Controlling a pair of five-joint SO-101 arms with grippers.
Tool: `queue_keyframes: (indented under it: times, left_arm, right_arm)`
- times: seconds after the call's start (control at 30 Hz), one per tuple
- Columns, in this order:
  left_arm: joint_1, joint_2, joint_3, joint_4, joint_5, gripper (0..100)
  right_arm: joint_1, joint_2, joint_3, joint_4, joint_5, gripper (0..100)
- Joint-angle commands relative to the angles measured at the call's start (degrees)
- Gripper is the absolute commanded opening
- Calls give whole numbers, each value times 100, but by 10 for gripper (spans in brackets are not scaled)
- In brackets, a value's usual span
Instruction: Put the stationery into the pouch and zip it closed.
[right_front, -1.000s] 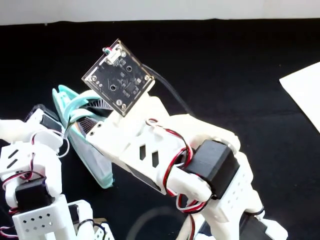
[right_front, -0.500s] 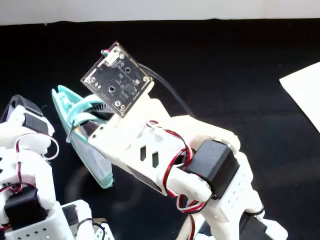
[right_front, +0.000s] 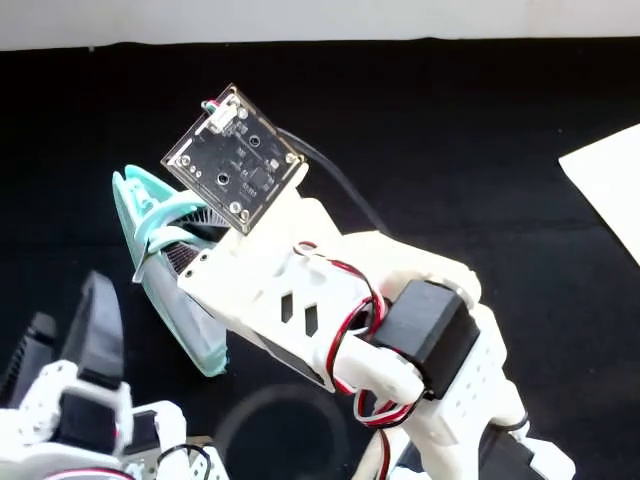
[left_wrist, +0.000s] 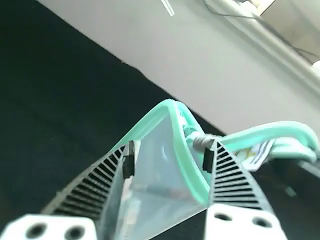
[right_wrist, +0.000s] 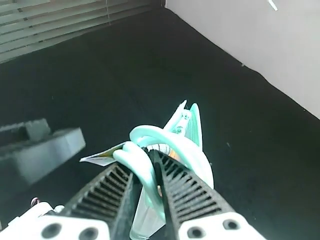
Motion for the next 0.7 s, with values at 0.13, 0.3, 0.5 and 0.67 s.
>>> queue_keyframes:
  times: [0.13,0.3,0.5,0.67]
  left_arm:
    - [-180,13,101,70,26,234]
    - [-435,48,268,-369,62,234]
    - [-215,13,1051,-343,132,234]
    - [347,13,1420,-809,1204,234]
  right_arm:
    - [-48,-48,-1147,-127,35,7]
    - [-66,-40,-1402,110,44,7]
    - [-66,13,-1393,92,44,7]
    - [-57,13,-1393,101,44,7]
